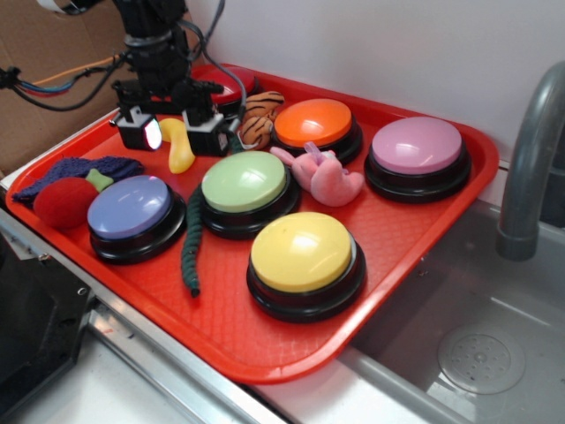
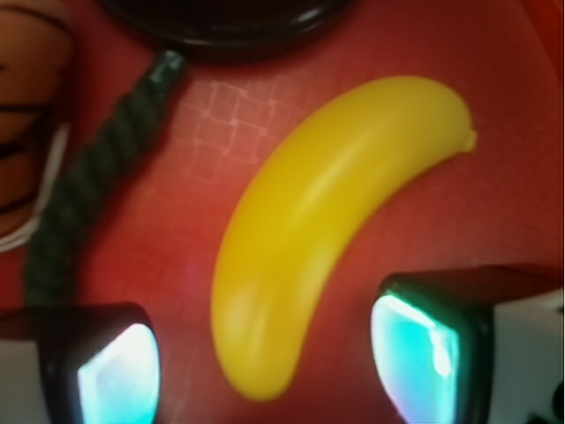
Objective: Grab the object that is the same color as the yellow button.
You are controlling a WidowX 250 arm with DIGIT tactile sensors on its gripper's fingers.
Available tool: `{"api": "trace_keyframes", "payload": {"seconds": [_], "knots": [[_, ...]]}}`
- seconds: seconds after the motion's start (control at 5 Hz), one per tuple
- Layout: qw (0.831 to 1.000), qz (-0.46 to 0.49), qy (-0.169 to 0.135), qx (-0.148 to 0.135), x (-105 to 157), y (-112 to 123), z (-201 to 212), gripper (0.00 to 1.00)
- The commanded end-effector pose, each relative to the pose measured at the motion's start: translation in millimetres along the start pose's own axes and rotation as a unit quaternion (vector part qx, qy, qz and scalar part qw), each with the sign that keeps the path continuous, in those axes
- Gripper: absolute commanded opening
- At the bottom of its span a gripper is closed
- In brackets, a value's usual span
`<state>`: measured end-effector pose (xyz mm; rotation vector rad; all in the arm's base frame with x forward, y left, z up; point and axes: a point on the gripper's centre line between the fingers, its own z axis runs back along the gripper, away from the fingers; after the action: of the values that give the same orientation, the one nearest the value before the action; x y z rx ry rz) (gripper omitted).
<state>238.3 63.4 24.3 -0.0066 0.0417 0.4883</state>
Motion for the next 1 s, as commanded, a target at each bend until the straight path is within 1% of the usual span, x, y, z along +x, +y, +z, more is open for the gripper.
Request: {"api": "trace_keyframes", "payload": {"seconds": [0.0, 0.2, 0.4, 0.6, 0.8], "knots": [[0.999, 0.022, -0.031, -0.021, 7, 8, -3, 0.0], [0.999, 0.026, -0.033, -0.009, 6, 6, -1, 0.0], [0.999, -0.005, -0.037, -0.007, 6, 3, 7, 0.0], [0.997, -0.065, -0.039, 0.022, 3, -9, 33, 0.0], [0.99, -0.134, -0.042, 0.004, -14, -30, 76, 0.0]]}}
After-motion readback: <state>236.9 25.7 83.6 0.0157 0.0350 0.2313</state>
